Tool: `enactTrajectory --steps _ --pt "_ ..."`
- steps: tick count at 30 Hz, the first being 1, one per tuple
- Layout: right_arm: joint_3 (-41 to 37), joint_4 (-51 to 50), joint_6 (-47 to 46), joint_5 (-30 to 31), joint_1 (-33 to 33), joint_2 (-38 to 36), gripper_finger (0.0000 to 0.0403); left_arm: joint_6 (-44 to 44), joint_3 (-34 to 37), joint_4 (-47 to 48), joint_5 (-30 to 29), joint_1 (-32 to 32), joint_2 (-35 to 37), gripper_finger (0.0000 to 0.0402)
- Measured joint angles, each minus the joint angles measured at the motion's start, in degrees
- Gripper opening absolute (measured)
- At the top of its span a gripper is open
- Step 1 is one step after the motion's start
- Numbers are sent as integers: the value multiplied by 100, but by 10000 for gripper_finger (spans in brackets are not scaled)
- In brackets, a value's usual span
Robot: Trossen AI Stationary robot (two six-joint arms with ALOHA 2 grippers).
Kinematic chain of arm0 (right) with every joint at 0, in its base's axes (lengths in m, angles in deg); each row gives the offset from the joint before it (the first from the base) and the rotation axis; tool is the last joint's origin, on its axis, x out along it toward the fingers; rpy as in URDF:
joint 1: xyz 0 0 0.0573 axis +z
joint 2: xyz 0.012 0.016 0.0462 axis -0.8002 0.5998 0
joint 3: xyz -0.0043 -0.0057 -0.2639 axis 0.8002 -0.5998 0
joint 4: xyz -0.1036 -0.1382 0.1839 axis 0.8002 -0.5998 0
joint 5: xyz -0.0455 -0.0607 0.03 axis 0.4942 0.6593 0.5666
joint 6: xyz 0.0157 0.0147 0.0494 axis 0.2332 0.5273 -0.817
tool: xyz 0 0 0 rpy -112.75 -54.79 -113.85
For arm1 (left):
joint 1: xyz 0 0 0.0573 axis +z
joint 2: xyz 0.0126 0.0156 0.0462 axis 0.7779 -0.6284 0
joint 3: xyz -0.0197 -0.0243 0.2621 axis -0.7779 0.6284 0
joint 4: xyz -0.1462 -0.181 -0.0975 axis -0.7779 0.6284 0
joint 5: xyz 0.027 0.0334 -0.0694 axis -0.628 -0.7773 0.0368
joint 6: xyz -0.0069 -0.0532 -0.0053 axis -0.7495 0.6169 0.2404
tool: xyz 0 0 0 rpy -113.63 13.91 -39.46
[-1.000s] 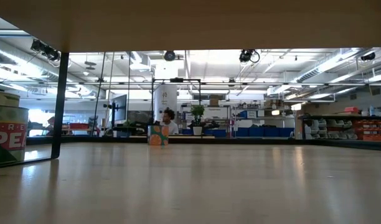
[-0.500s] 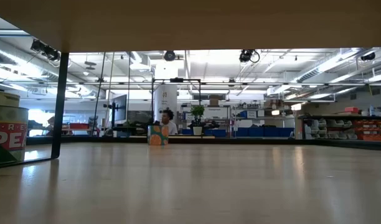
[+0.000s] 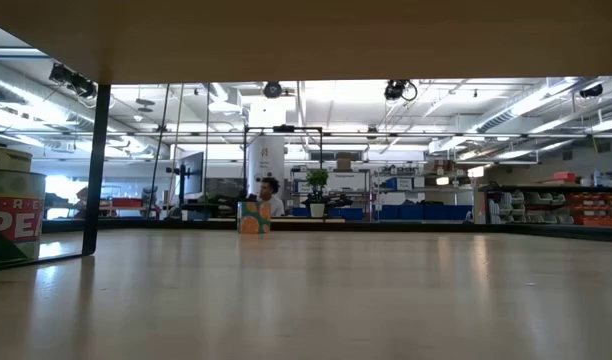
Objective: Pick and place cans onto a shelf
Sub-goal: Put the right canned peaches on the shelf, then adjust the cans on the shelf
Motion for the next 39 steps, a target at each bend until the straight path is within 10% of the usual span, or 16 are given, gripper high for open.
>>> enactTrajectory --steps 15,39 --pt "-2 132 -8 24 24 -112 346 42 0 -4 -42 0 0 286" --pt "-822 -855 -2850 -835 1120 -442 346 -139 0 -137 -215 -2 2 286"
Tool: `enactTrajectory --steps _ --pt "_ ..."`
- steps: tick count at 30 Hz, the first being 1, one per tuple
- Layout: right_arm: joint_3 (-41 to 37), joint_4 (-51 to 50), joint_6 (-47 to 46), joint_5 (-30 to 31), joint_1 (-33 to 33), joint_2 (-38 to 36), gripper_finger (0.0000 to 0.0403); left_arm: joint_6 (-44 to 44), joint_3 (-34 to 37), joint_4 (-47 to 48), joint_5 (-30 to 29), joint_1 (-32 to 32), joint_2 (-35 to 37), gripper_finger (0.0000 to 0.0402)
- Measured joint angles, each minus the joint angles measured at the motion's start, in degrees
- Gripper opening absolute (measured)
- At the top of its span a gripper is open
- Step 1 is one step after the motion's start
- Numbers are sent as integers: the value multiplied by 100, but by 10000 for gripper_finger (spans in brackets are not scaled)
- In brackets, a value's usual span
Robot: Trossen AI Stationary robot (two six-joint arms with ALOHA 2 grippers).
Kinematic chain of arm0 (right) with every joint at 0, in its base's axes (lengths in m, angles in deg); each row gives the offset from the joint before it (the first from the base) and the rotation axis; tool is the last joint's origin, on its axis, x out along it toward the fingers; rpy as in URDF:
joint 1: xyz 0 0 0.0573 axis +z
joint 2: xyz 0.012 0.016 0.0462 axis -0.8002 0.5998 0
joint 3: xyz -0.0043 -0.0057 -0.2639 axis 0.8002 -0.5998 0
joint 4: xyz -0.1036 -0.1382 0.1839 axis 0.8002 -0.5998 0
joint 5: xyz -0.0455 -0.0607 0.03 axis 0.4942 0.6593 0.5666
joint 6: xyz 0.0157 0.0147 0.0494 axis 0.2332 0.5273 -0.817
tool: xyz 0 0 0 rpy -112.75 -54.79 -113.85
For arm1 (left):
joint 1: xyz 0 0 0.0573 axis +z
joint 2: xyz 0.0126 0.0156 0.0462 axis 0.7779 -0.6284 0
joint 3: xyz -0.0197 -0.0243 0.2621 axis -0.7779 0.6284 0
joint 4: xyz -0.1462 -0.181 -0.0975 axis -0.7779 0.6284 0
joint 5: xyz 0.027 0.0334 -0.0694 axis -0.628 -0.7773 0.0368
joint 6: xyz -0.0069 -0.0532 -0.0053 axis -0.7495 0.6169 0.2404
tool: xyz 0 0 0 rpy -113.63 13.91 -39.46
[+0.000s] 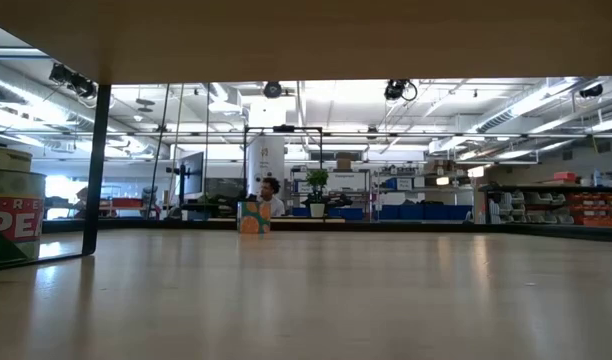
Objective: Pick and place cans onto a shelf
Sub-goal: Adjust the cans on the shelf
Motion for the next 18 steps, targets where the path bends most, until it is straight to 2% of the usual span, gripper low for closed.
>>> enactTrajectory --steps 18 --pt "-271 117 664 182 -97 -2 346 13 0 -14 5 0 0 286"
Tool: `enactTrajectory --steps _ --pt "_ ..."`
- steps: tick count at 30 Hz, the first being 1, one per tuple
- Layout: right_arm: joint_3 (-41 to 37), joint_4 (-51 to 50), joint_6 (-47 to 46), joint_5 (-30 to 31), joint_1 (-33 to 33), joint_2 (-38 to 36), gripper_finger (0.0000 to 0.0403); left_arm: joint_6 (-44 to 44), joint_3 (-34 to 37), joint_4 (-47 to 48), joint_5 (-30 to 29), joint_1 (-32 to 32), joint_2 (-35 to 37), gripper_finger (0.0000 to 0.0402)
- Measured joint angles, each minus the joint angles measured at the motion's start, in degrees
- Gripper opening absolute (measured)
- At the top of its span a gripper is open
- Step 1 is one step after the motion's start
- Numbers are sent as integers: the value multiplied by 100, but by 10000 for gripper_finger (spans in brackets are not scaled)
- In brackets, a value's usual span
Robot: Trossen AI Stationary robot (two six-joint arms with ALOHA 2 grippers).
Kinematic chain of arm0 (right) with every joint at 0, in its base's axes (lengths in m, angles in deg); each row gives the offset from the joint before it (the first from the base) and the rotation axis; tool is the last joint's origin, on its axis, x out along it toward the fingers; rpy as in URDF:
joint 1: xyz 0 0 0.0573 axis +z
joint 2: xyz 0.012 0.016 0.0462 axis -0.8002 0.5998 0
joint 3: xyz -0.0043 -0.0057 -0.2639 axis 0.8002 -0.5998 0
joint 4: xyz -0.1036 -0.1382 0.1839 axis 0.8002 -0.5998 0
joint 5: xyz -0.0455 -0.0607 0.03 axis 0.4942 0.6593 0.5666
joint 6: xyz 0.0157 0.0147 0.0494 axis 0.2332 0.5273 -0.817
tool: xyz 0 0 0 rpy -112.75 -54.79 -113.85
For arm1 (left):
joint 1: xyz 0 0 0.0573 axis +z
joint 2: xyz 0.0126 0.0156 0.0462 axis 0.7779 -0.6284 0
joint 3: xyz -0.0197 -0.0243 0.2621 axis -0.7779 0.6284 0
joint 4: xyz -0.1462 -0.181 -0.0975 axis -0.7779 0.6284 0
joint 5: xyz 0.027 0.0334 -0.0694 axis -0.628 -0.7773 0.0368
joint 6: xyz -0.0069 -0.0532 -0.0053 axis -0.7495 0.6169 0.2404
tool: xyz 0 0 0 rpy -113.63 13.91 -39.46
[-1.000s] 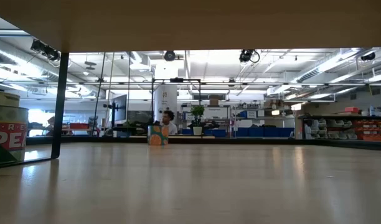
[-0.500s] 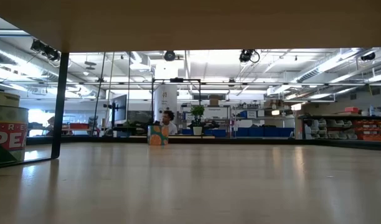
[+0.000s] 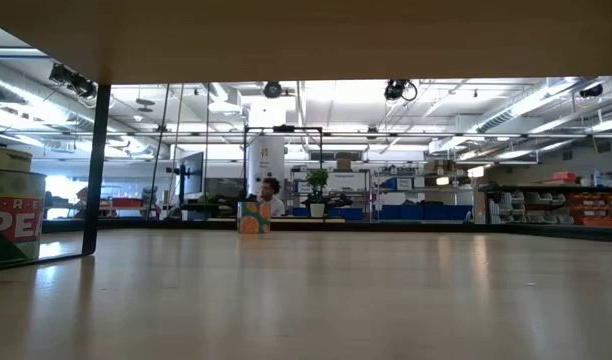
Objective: Pick and place cans onto a shelf
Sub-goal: Adjust the cans on the shelf
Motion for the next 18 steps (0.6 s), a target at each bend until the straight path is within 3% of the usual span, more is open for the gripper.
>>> enactTrajectory --steps 6,18 --pt "-289 347 305 1 54 -39 346 19 0 0 0 0 0 286" --pt "-190 266 -562 -16 59 -15 346 21 0 2 0 2 0 286"
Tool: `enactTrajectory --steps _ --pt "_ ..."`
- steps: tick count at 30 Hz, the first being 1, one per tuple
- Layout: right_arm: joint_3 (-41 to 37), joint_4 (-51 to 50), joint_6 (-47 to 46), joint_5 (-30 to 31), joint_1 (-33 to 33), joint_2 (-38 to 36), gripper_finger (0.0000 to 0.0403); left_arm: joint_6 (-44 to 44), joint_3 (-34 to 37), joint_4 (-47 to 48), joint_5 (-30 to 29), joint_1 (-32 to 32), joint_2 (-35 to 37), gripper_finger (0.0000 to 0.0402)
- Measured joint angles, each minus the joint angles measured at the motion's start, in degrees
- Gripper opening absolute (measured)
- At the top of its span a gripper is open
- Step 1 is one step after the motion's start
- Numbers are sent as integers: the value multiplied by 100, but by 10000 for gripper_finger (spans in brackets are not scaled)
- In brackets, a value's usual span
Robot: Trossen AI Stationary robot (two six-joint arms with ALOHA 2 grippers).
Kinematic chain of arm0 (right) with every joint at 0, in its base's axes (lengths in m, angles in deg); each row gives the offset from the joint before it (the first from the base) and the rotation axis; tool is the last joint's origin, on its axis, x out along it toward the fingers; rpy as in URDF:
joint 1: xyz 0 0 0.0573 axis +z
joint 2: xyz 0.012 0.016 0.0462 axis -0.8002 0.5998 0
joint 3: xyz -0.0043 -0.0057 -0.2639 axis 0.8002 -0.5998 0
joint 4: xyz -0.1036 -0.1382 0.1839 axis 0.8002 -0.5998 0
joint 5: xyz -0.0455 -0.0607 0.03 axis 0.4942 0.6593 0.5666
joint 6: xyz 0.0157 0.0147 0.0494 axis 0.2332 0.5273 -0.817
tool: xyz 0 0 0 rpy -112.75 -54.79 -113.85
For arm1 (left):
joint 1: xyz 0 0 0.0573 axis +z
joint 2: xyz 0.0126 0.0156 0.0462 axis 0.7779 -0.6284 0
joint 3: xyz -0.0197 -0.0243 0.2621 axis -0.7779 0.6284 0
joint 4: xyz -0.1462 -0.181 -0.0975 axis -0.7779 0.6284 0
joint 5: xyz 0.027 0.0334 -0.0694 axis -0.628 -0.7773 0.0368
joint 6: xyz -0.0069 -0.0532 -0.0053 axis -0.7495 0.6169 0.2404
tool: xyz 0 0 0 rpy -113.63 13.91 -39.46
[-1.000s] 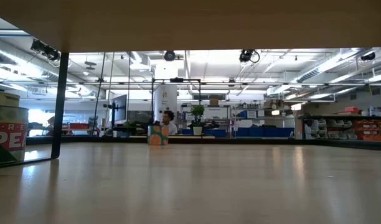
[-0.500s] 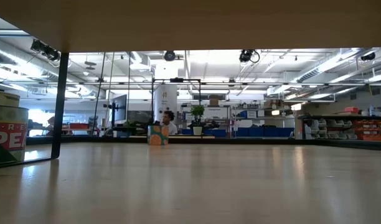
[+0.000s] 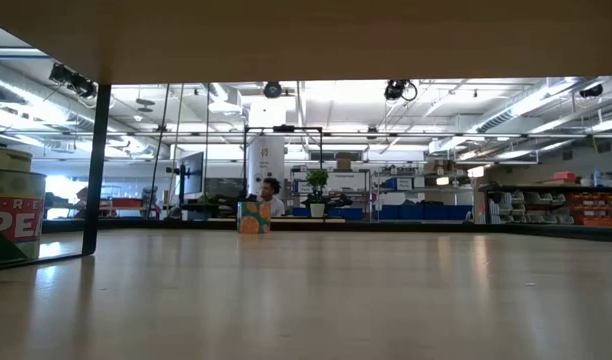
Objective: Pick and place cans onto a shelf
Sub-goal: Adjust the cans on the shelf
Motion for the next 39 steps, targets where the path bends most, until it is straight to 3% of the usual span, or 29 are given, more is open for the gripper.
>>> enactTrajectory --steps 25,39 --pt "-13 175 524 37 60 -73 346 -44 0 -1 0 -1 0 286" --pt "-87 363 1465 726 232 -72 346 -42 -2 -1 -28 0 0 286"
